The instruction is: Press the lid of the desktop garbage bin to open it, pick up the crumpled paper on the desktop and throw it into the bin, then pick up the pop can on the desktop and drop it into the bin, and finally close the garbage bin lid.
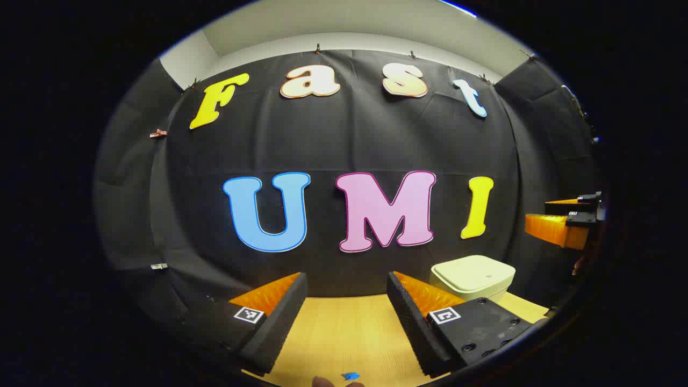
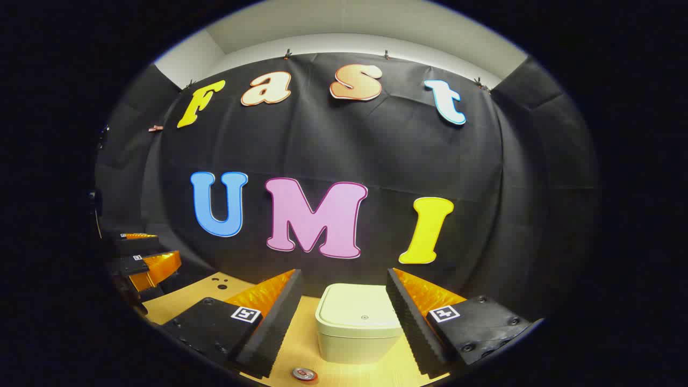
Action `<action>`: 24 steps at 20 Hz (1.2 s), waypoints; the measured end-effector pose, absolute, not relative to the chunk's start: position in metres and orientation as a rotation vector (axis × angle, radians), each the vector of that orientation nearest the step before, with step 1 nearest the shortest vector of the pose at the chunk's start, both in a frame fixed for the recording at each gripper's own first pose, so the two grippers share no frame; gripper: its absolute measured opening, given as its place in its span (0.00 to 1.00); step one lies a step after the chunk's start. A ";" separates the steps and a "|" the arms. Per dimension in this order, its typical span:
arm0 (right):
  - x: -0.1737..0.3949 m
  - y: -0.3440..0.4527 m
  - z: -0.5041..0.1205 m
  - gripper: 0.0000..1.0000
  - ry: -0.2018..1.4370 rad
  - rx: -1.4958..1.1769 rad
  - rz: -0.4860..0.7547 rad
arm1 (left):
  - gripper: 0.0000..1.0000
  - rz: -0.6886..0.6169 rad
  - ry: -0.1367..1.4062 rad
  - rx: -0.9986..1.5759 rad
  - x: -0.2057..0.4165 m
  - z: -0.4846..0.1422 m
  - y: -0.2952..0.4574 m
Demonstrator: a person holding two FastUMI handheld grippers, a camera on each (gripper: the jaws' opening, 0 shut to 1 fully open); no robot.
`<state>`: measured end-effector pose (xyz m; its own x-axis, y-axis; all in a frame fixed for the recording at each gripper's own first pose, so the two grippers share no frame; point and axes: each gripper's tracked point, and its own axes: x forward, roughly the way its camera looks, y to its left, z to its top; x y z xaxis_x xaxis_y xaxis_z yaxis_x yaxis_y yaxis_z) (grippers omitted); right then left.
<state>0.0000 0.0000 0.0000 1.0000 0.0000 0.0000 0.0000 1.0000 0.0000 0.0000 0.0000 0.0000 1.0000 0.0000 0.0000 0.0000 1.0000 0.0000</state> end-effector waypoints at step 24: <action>0.037 0.017 -0.030 0.05 0.124 0.000 0.133 | 0.95 0.030 0.012 0.022 0.031 -0.002 0.001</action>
